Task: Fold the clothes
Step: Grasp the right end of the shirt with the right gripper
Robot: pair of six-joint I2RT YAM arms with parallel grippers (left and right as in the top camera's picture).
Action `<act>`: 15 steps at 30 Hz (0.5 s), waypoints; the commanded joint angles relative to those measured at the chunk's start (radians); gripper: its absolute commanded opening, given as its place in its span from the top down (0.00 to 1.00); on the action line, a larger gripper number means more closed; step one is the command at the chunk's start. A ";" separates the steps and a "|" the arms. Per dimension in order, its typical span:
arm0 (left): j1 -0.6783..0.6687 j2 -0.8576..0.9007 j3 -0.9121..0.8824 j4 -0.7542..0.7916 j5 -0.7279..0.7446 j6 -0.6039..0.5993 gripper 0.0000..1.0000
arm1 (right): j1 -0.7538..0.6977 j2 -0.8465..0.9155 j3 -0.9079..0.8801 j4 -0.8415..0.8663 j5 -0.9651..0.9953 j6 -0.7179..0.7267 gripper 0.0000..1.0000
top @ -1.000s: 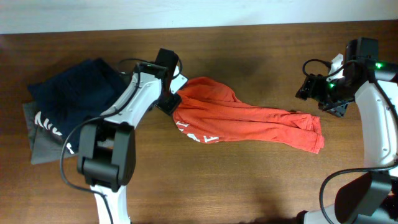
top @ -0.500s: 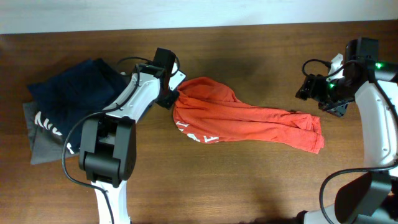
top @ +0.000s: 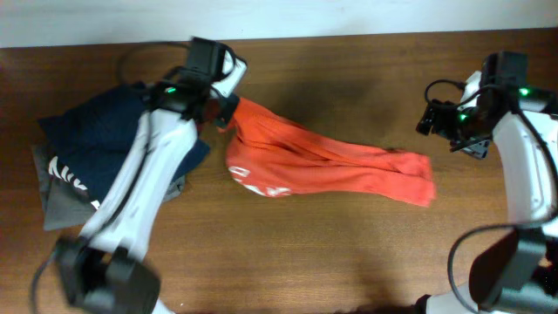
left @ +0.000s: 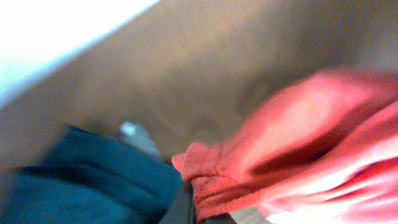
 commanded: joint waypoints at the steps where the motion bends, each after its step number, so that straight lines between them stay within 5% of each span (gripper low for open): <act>1: 0.003 -0.121 0.026 -0.004 -0.030 -0.021 1.00 | 0.001 0.105 -0.051 0.023 0.025 0.011 0.08; 8: 0.003 -0.177 0.025 -0.029 -0.029 -0.021 1.00 | 0.002 0.235 -0.053 0.061 -0.222 -0.058 0.26; 15: 0.002 -0.177 0.025 -0.043 -0.027 -0.021 1.00 | 0.064 0.248 -0.053 0.196 -0.535 -0.179 0.28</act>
